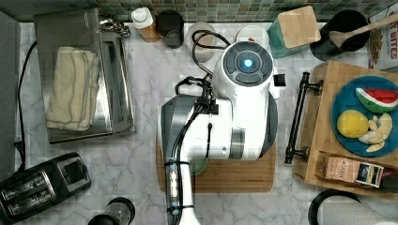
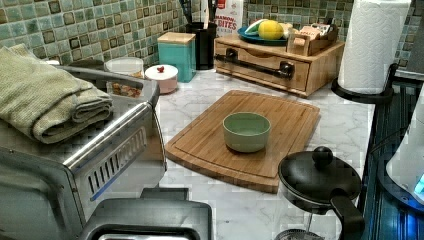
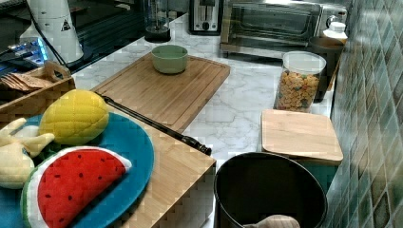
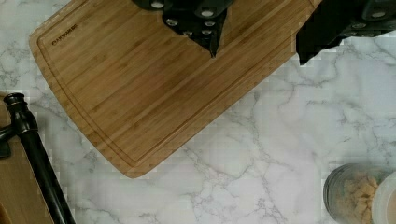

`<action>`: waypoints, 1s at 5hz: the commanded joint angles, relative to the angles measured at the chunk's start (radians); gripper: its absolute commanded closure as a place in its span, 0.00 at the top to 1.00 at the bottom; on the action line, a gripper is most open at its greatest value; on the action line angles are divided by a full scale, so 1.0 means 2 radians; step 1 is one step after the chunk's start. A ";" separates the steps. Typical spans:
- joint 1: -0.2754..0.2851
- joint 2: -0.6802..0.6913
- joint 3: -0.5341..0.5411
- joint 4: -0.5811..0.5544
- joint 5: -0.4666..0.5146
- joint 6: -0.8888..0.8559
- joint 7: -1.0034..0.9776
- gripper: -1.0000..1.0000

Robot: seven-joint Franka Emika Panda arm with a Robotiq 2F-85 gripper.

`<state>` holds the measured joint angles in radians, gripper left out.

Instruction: Open the drawer.

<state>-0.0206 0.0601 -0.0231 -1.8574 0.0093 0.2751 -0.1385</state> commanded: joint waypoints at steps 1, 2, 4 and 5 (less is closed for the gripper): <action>0.000 0.000 0.000 0.000 0.000 0.000 0.000 1.00; -0.009 -0.008 -0.006 -0.026 -0.019 0.028 -0.068 1.00; -0.031 0.023 -0.028 0.006 -0.027 0.018 -0.229 1.00; -0.042 0.041 -0.036 0.019 -0.049 0.028 -0.279 1.00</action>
<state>-0.0398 0.1119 -0.0561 -1.9111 -0.0395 0.3213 -0.6445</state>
